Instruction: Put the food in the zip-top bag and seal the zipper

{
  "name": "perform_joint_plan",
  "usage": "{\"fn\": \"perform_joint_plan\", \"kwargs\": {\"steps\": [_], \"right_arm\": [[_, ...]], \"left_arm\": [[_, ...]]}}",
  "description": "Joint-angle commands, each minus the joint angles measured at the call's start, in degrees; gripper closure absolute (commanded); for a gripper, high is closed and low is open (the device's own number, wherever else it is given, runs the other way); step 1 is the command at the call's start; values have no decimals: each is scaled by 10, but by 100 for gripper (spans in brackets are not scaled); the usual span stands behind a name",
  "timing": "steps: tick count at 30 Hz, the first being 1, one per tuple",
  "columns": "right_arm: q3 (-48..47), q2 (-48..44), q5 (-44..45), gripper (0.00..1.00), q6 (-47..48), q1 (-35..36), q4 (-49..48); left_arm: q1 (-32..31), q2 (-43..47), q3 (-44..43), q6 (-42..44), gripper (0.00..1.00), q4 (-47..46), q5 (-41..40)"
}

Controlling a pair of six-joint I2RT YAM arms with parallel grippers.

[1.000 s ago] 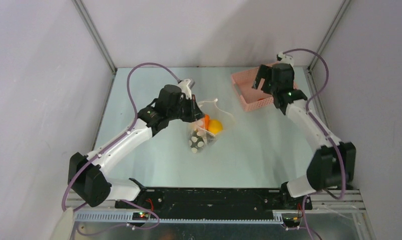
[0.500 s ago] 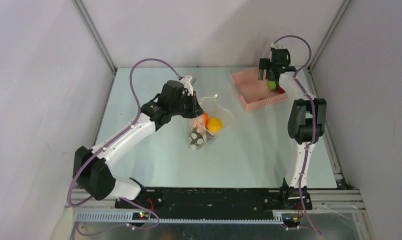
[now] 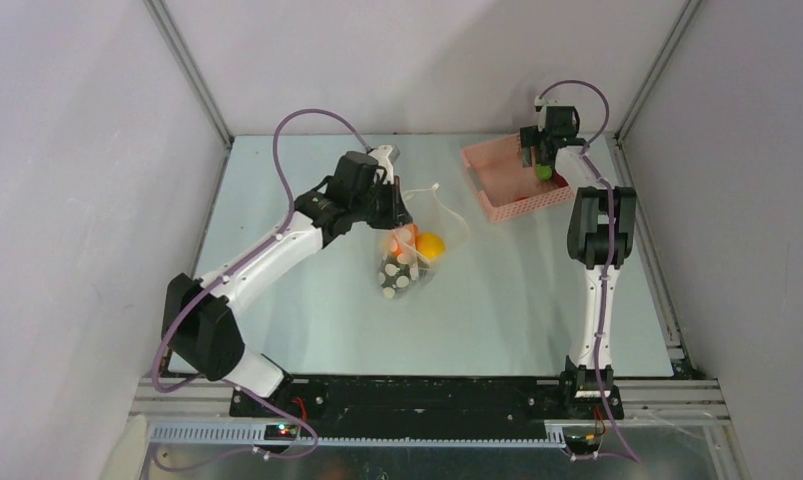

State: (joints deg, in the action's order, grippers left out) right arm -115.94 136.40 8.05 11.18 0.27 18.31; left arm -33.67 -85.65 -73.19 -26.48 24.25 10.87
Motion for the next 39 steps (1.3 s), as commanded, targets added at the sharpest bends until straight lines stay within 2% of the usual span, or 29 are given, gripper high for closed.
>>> {"fn": "perform_joint_plan", "kwargs": {"steps": [1, 5, 7, 15, 19, 26, 28, 30, 31, 36, 39], "right_arm": [[-26, 20, -23, 8, 52, 3, -69], [-30, 38, -31, 10, 87, 3, -106], [-36, 49, -42, 15, 113, 3, -111], [-96, 100, -31, 18, 192, 3, -99], [-94, 114, -27, 24, 249, 3, -90], [-94, 120, -23, 33, 268, 3, -85], [-94, 120, -27, 37, 272, 3, -82], [-95, 120, -34, 45, 278, 3, -76], [-94, 120, -34, 53, 279, 3, -74], [-88, 114, -42, 65, 273, 3, -73], [-72, 96, -50, 92, 260, 3, -87]], "left_arm": [[4, -9, -36, 7, 100, 7, 0], [3, -18, -40, 7, 100, 11, -2], [4, -23, -43, 8, 100, 13, -4], [5, -41, -62, 10, 100, 25, -3], [5, -45, -68, 12, 100, 30, -4], [6, -53, -74, 12, 100, 32, -3], [6, -56, -77, 12, 100, 35, -3], [6, -55, -77, 12, 100, 36, -5], [6, -55, -77, 12, 100, 37, -6], [6, -51, -75, 12, 100, 39, -10], [7, -49, -75, 12, 100, 40, -10]]}}
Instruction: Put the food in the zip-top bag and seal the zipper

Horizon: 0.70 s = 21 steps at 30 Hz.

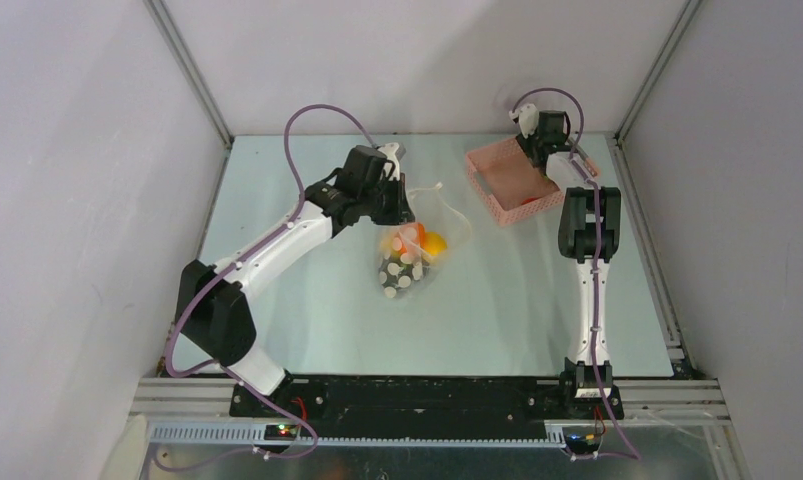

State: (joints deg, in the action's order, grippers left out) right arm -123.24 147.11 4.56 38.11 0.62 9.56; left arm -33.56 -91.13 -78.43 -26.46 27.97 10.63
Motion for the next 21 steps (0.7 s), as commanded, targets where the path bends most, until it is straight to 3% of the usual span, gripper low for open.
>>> {"fn": "perform_joint_plan", "kwargs": {"steps": [1, 5, 21], "right_arm": [[14, -16, -12, 95, -13, -1, -7], [63, -56, 1, 100, -17, 1, -48], [302, -287, -88, 100, -204, 1, -218]], "left_arm": [[5, 6, -21, 12, 100, 3, -7], [6, 16, -14, 10, 100, -2, -8], [5, 28, 9, 6, 100, -31, 7]]}}
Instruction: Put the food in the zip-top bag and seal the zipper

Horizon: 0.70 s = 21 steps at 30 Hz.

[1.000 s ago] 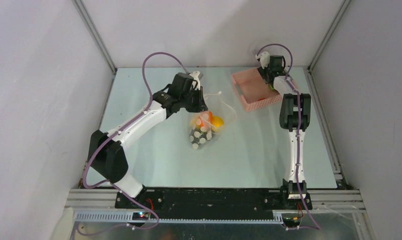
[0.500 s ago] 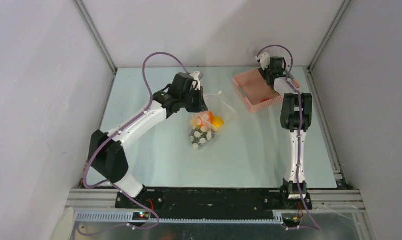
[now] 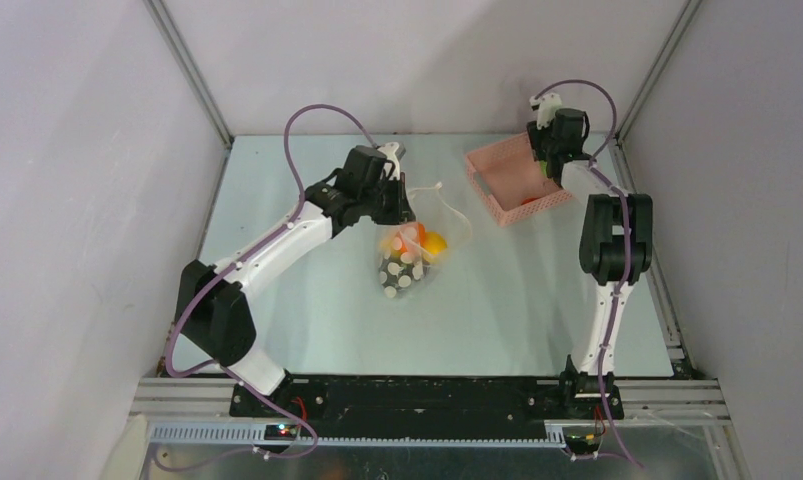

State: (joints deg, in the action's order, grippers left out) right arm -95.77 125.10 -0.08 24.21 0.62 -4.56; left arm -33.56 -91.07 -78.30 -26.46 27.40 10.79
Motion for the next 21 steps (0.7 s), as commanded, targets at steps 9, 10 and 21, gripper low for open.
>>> {"fn": "perform_joint_plan", "kwargs": {"steps": [9, 10, 21], "right_arm": [[89, -194, -144, 100, -224, 5, -159], [99, -206, -157, 100, -241, 8, -159], [265, -445, -158, 100, -284, 152, -99]], "left_arm": [[5, 47, 27, -6, 100, -44, 5], [5, 49, 30, -7, 100, -45, 4], [5, 72, 50, -20, 100, -52, 9]]}}
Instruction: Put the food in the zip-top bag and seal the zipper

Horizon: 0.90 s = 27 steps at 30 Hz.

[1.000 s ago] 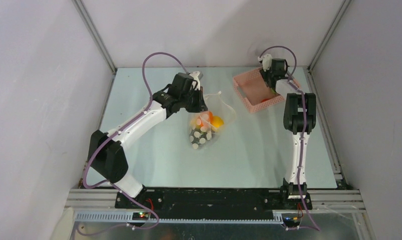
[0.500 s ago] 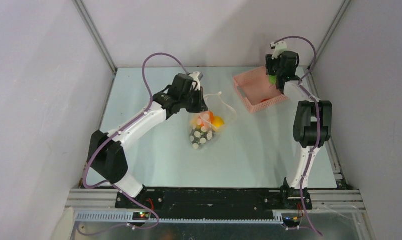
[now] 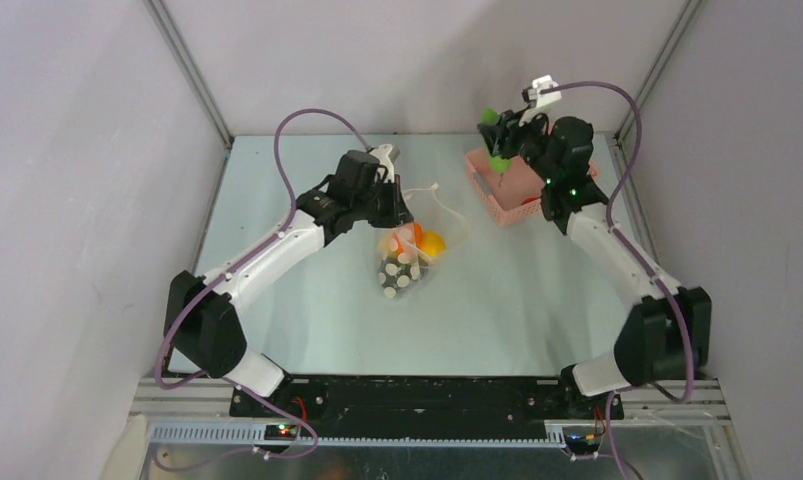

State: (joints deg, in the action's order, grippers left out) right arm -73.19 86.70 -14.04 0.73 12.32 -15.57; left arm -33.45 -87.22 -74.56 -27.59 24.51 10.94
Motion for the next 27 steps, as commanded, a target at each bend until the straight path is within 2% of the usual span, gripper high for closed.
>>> {"fn": "perform_joint_plan", "kwargs": {"steps": [1, 5, 9, 14, 17, 27], "right_arm": [[50, -81, -20, 100, -57, 56, 9], [139, -124, 40, 100, -95, 141, -54], [193, -121, 100, 100, -135, 216, -138], [208, -97, 200, 100, -99, 309, -185], [208, -89, 246, 100, -97, 333, -183], [208, -34, 318, 98, -63, 371, -201]], "left_arm": [[4, 39, 15, -9, 100, -27, 8], [5, 50, 30, -11, 100, -41, 19], [4, 58, 41, -13, 100, -48, 27], [4, 68, 48, -11, 100, -46, 25], [4, 75, 57, -13, 100, -55, 27], [4, 96, 69, -16, 100, -65, 34]]}}
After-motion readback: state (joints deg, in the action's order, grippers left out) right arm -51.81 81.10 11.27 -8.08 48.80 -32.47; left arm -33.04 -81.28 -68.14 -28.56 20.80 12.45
